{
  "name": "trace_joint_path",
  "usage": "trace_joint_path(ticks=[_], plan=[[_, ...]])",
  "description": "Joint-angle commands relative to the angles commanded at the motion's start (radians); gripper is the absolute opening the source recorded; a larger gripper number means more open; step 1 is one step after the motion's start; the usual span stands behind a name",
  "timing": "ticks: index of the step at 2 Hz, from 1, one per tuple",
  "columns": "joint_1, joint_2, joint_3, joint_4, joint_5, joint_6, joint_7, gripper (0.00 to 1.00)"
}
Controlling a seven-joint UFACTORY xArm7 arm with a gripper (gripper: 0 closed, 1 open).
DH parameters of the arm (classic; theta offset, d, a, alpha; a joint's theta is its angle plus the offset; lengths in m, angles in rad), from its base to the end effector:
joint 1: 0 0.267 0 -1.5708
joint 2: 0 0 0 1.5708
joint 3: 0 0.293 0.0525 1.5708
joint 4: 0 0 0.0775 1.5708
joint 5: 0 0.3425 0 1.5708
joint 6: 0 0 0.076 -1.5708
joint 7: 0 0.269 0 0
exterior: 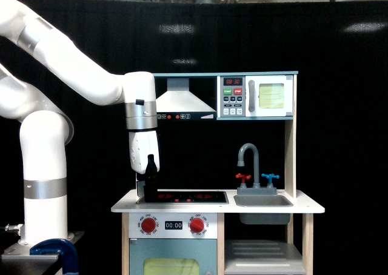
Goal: Turn on the faucet
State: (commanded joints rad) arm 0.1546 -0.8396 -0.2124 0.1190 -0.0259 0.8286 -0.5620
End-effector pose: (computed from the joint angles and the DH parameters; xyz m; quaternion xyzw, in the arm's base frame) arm 0.2500 0.0240 0.1100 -0.9542 -0.2850 -0.0761 0.0497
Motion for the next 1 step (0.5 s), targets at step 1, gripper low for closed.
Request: trace_joint_path(ticks=[1], plan=[[0.29,0.026,-0.353,0.063,0.127,-0.13,-0.532,1.0]])
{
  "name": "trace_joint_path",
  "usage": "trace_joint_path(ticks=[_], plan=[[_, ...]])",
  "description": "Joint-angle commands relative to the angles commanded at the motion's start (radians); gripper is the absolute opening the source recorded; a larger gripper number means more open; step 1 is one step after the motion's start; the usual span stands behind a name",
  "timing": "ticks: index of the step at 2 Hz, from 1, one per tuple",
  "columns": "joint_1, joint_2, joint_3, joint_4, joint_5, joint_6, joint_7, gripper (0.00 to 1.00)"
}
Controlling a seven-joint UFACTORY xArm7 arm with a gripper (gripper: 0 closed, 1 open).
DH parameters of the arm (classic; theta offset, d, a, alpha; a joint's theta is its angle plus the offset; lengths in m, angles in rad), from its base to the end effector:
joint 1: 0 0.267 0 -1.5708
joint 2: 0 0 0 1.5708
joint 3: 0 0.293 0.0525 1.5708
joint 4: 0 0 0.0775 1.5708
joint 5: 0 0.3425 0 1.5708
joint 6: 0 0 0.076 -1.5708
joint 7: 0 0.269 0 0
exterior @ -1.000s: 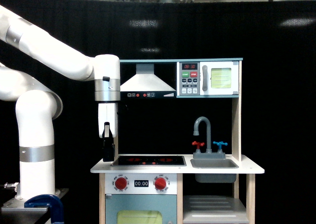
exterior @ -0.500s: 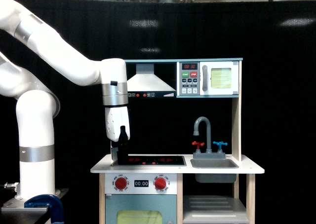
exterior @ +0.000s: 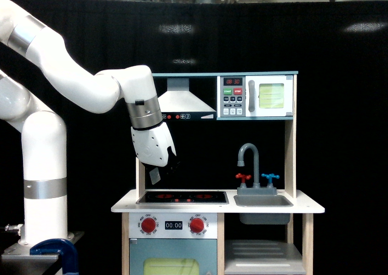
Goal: Turn on the faucet
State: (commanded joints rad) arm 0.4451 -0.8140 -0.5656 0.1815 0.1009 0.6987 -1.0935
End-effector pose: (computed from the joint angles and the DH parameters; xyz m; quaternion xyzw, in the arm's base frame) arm 0.2909 0.0759 0.1409 -0.8461 -0.4695 -0.2012 0.1522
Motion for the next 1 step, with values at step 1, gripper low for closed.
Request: trace_joint_path(ticks=[1], plan=[[0.436,0.057,-0.522,0.161,0.188,0.048,-0.52,1.0]])
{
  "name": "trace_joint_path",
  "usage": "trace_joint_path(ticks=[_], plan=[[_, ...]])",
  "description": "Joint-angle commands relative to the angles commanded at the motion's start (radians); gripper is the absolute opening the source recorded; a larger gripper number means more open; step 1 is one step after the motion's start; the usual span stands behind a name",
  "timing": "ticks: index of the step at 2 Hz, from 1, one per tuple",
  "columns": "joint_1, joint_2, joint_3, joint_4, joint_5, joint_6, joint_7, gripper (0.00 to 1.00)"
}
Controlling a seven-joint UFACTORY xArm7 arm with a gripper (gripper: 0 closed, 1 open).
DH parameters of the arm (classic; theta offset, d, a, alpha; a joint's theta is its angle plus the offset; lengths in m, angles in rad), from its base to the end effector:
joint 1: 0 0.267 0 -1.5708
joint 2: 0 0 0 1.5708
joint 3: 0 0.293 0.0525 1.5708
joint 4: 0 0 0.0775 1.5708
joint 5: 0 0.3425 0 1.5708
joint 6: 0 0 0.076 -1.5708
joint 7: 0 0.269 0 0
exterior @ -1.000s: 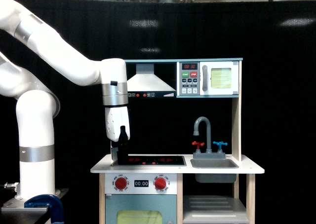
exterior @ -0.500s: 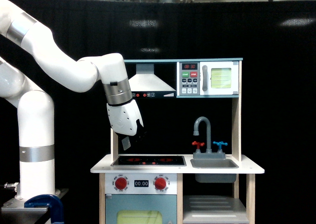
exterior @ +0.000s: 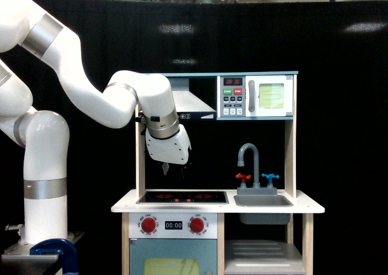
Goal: Turn on the faucet
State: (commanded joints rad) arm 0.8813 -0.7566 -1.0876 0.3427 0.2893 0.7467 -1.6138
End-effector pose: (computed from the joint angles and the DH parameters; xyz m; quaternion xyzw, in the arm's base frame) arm 0.3120 0.1130 0.1530 -0.7180 -0.5611 -0.2860 0.2963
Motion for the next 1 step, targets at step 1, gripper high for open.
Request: trace_joint_path(ticks=[1], plan=[[0.515,-0.168,-0.644,0.346,-0.03,0.309,-0.357,1.0]])
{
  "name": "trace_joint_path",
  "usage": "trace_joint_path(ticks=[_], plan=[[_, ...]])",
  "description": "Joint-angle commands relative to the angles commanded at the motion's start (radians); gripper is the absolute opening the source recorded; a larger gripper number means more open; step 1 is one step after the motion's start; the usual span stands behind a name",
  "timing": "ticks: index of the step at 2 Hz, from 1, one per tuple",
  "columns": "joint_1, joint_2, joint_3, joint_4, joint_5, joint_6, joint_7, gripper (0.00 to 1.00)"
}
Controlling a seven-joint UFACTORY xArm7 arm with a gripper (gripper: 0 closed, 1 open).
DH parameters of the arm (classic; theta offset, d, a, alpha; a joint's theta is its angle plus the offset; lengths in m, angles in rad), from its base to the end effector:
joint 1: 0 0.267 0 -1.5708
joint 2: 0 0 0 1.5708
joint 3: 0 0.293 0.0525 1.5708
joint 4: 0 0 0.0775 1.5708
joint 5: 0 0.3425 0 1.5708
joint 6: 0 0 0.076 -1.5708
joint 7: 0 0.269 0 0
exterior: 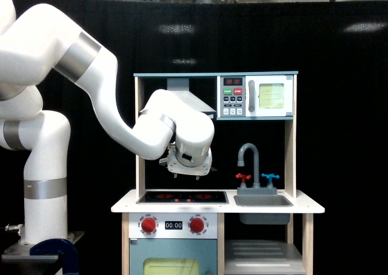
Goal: Turn on the faucet
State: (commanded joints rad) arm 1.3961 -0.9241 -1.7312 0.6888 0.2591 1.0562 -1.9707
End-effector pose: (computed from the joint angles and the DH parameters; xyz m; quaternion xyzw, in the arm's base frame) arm 0.3360 0.1000 0.1490 -0.5594 -0.5944 -0.3589 0.4527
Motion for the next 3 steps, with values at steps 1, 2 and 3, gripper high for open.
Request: trace_joint_path(ticks=[1,2,3], plan=[[0.212,-0.29,-0.207,0.273,-0.078,0.274,-0.083,1.0],[0.23,-0.342,-0.169,0.245,-0.106,0.249,-0.038,1.0],[0.255,-0.392,-0.095,0.169,-0.111,0.124,0.037,1.0]])
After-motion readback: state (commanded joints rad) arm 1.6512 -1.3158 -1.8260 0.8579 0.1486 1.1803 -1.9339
